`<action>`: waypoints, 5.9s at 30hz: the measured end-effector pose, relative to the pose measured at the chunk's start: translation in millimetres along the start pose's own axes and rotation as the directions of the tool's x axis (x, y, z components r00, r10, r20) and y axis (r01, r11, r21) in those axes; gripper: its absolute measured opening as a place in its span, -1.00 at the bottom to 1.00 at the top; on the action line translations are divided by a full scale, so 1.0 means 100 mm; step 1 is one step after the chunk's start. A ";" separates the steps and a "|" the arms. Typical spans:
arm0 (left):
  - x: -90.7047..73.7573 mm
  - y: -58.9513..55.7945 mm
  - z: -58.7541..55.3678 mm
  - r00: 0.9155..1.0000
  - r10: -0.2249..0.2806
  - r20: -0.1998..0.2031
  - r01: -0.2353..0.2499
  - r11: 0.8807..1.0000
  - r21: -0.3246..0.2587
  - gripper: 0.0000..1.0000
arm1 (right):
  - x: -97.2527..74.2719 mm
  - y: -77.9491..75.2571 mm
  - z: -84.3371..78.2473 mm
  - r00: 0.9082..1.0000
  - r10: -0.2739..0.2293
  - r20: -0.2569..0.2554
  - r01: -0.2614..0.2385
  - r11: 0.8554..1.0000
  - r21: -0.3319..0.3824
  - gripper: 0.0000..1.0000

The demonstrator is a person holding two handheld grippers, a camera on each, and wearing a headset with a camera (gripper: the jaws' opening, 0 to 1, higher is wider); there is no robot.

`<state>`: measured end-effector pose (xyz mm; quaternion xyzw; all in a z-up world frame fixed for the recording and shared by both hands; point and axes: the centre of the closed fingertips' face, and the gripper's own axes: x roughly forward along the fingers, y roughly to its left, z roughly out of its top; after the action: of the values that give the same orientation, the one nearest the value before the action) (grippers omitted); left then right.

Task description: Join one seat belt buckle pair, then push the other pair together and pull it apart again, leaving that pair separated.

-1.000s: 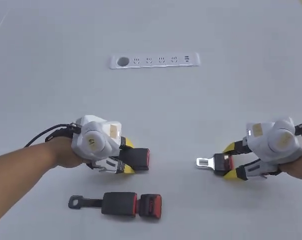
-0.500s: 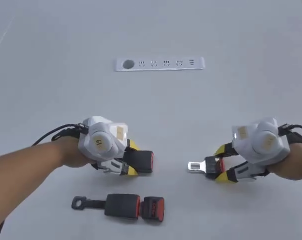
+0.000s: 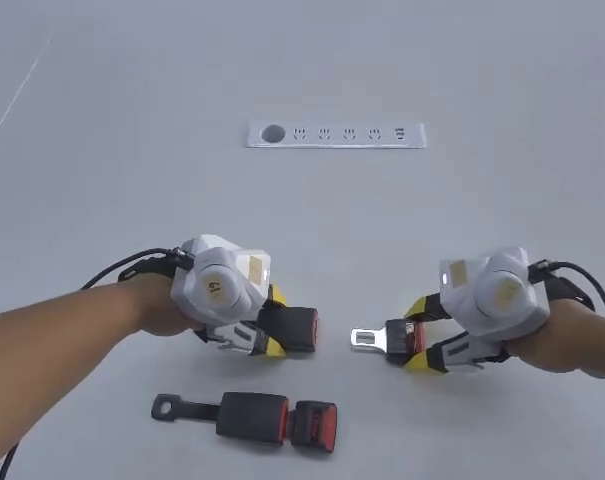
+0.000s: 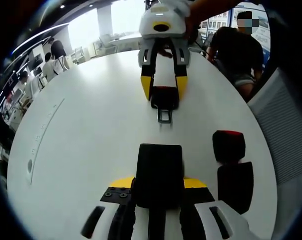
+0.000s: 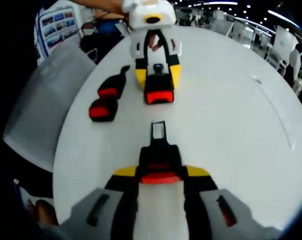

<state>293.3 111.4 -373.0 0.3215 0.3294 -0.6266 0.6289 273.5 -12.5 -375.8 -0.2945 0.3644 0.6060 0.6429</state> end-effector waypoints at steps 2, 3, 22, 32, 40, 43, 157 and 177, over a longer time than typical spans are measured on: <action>0.00 0.00 0.00 1.000 0.000 -0.001 0.000 1.000 0.000 -0.30 | 0.03 0.00 0.02 1.000 0.001 0.000 -0.001 1.000 -0.001 -0.32; 0.00 0.00 0.00 1.000 0.000 -0.002 0.000 1.000 0.001 -0.30 | 0.04 0.00 0.04 1.000 0.001 0.003 -0.001 1.000 -0.003 -0.32; 0.02 0.00 -0.01 1.000 -0.006 -0.010 0.006 1.000 0.005 -0.30 | 0.21 -0.02 0.36 0.997 0.023 0.067 -0.023 1.000 -0.004 -0.32; 0.02 0.00 -0.01 1.000 -0.005 -0.006 0.005 1.000 -0.003 -0.30 | 0.27 -0.04 0.46 0.995 0.020 0.098 -0.020 1.000 0.006 -0.32; 0.02 0.00 -0.01 1.000 0.007 -0.016 -0.007 1.000 -0.028 -0.31 | 0.31 -0.06 0.54 0.993 0.006 0.115 -0.009 1.000 0.024 -0.33; 0.02 0.00 -0.01 1.000 0.010 -0.022 -0.010 1.000 -0.025 -0.31 | 0.35 -0.07 0.64 0.990 -0.005 0.144 -0.001 0.999 0.038 -0.33; 0.01 0.00 -0.04 0.993 -0.062 -0.103 0.067 0.997 0.047 -0.28 | -0.26 -0.01 -0.36 0.997 -0.076 -0.010 0.077 0.995 0.061 -0.29; -0.13 0.00 0.16 0.998 -0.009 -0.063 0.000 0.990 -0.138 0.54 | -0.50 -0.14 -0.44 0.975 -0.223 0.000 0.214 0.939 0.270 0.43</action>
<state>293.8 106.0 -353.5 0.2964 0.3926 -0.5932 0.6373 282.2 -78.0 -360.3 -0.2339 0.3984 0.4803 0.7456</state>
